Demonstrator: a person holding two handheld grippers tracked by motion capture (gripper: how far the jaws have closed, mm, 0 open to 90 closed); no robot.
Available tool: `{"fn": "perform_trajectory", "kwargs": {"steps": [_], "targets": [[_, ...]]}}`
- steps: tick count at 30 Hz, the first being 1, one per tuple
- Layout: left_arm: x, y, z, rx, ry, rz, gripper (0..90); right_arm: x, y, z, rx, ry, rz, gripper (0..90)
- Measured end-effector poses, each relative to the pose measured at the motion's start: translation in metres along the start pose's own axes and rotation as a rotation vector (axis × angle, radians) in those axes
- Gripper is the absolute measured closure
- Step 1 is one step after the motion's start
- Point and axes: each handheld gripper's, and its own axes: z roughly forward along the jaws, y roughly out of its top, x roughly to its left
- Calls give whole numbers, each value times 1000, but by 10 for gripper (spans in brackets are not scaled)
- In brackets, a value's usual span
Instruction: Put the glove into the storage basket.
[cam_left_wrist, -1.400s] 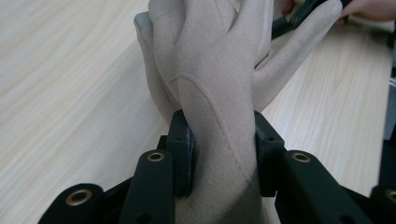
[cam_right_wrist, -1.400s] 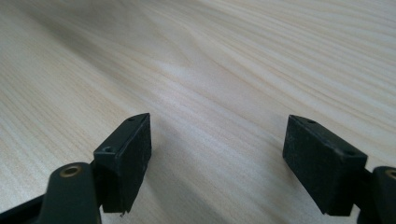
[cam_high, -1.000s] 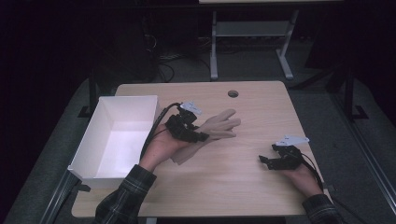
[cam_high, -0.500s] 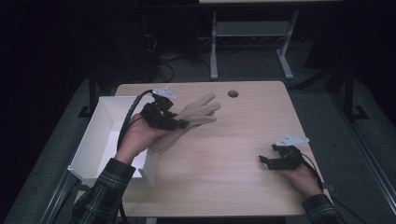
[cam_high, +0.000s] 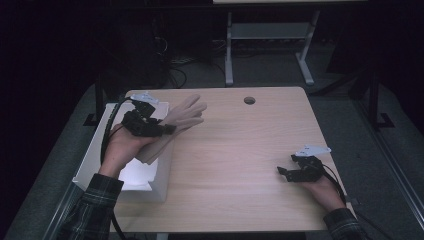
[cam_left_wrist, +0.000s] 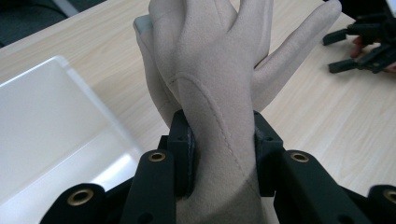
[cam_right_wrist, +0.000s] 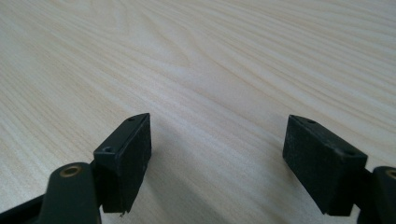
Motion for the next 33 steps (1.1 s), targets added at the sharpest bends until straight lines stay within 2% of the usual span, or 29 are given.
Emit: {"fn": "perform_trajectory", "kwargs": {"steps": [9,17,21,33], "targets": [[30,-27,-16,-14,88,-87,671,0,0,0,0,0,-1,235],[52,-54,-20,-26,139,-167,671,0,0,0,0,0,0,235],[58,-65,-15,-16,172,-189,671,0,0,0,0,-1,2,235],[73,-102,19,12,207,-240,669,0,0,0,-1,-1,3,236]]}}
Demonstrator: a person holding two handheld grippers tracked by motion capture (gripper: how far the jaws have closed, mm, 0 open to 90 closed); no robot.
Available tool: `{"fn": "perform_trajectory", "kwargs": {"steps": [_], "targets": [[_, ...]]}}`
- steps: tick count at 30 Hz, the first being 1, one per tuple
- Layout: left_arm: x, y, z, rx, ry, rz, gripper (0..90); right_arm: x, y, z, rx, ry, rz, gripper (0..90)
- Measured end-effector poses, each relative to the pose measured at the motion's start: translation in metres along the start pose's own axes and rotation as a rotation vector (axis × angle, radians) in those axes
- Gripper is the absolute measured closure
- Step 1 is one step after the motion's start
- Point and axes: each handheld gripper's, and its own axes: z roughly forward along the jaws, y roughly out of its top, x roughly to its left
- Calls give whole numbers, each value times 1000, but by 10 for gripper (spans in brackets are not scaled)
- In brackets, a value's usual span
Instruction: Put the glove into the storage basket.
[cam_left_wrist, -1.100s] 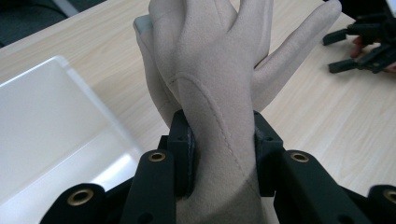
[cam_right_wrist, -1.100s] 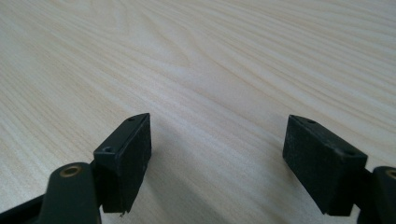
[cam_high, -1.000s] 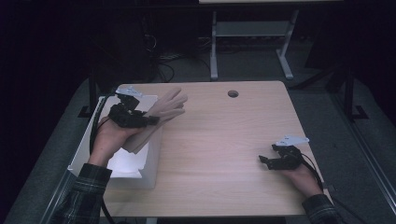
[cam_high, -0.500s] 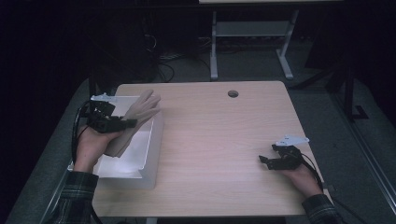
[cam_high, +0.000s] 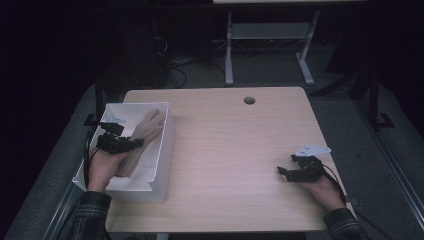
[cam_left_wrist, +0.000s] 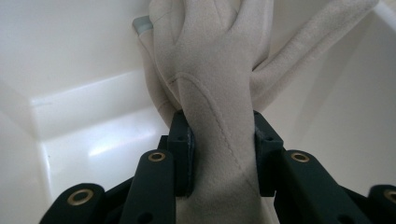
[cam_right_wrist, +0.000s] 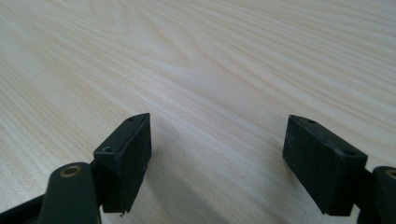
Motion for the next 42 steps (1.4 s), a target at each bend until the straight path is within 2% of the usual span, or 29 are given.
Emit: {"fn": "perform_trajectory", "kwargs": {"steps": [2,6,11,13,16,20,26,31,35,38,42], "targets": [[2,-4,6,17,11,11,669,0,0,0,1,0,0,235],[4,-13,17,39,32,-1,668,0,0,0,-1,0,1,236],[6,-21,25,54,28,-13,660,0,0,0,0,0,0,235],[6,-21,27,63,31,-1,655,0,0,0,1,0,0,235],[6,-21,29,69,27,-3,639,0,0,0,1,-1,-2,235],[6,-23,32,90,28,-3,571,0,0,0,1,-1,-3,235],[7,-22,33,83,39,-2,373,0,0,0,1,0,-1,236],[5,-18,28,67,34,-8,304,0,0,0,0,0,0,236],[3,-8,20,53,27,12,294,0,0,0,0,-2,1,235],[-3,5,10,21,-2,15,286,0,0,0,1,-1,1,235],[-11,15,2,3,-22,21,284,0,0,0,0,-1,1,235]]}}
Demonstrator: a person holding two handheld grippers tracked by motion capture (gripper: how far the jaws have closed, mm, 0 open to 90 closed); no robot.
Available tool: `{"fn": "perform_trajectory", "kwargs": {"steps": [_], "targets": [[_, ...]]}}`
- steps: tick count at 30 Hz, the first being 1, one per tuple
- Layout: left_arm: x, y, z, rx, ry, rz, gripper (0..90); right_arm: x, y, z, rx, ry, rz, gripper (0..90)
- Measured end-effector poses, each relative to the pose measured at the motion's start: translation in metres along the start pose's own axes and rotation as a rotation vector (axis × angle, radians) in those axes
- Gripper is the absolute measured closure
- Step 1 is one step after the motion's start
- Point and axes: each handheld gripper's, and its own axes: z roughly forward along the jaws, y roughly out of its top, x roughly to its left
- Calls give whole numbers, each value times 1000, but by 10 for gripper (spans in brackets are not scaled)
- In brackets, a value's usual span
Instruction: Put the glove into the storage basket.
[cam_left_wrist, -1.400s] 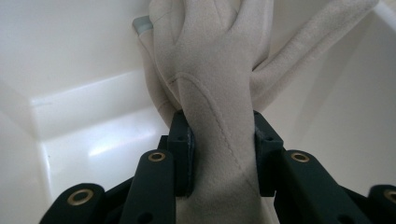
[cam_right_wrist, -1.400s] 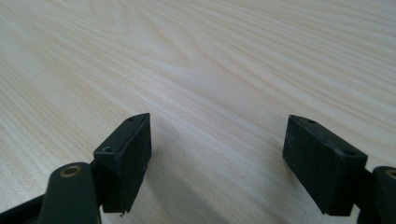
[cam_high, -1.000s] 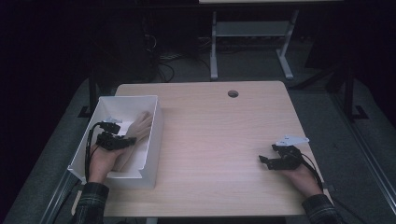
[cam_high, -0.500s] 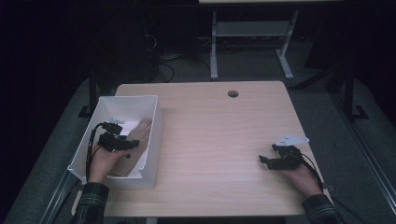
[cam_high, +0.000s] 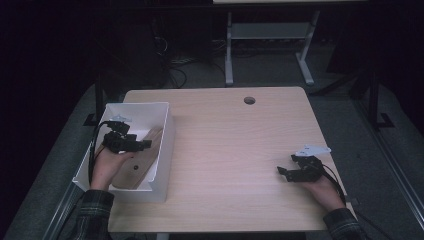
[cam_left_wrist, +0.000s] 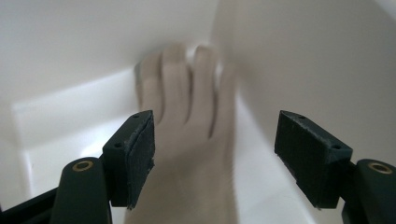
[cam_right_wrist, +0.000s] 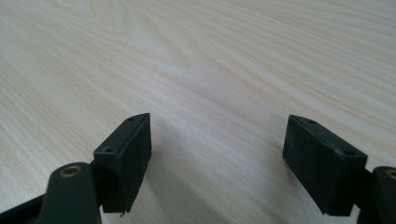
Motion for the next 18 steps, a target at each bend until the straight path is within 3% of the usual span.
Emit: {"fn": "perform_trajectory", "kwargs": {"steps": [7,9,18], "targets": [[-17,29,-18,-55,-27,35,284,0,0,0,0,0,0,235],[-23,37,-22,-68,-52,44,285,0,0,0,0,-1,-1,235],[-57,57,-25,-95,-126,100,262,0,0,0,0,0,0,235]]}}
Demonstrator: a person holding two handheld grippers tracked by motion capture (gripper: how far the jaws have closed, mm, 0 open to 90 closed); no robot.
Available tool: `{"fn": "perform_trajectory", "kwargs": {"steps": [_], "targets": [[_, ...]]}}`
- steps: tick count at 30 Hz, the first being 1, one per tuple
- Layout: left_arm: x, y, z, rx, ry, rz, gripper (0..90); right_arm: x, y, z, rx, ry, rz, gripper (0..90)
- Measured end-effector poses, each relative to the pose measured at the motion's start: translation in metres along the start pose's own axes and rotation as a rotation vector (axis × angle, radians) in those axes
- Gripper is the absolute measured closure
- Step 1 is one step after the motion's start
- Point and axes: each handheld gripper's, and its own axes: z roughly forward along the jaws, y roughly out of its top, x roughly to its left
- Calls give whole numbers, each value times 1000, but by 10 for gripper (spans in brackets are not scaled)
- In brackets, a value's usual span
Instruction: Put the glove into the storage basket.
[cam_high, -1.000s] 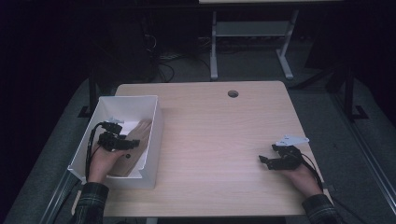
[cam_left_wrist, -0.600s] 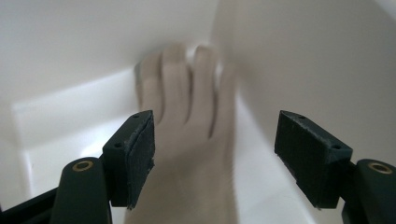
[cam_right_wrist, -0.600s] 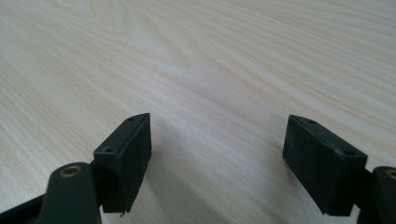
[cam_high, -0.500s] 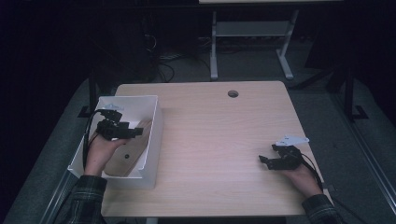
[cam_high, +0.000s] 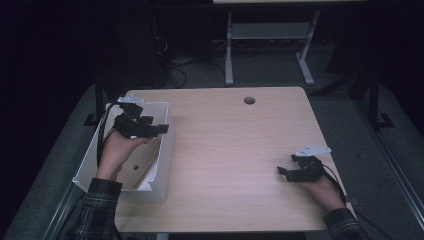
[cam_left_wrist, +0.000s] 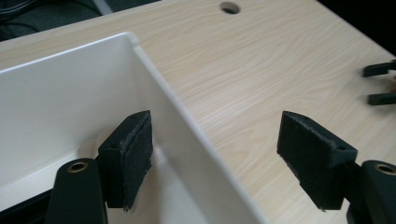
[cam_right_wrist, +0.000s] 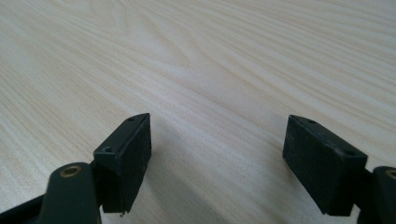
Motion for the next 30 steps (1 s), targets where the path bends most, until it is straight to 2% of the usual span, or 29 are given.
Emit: {"fn": "perform_trajectory", "kwargs": {"steps": [7,15,23,30], "targets": [[-33,9,15,-10,-47,46,258,0,0,0,0,0,1,235],[-71,10,38,-13,-88,89,259,0,0,0,0,1,0,235],[-105,2,70,-4,-123,131,260,0,0,0,-1,1,-2,235],[-122,-16,96,13,-138,167,260,0,0,0,-1,2,-3,235]]}}
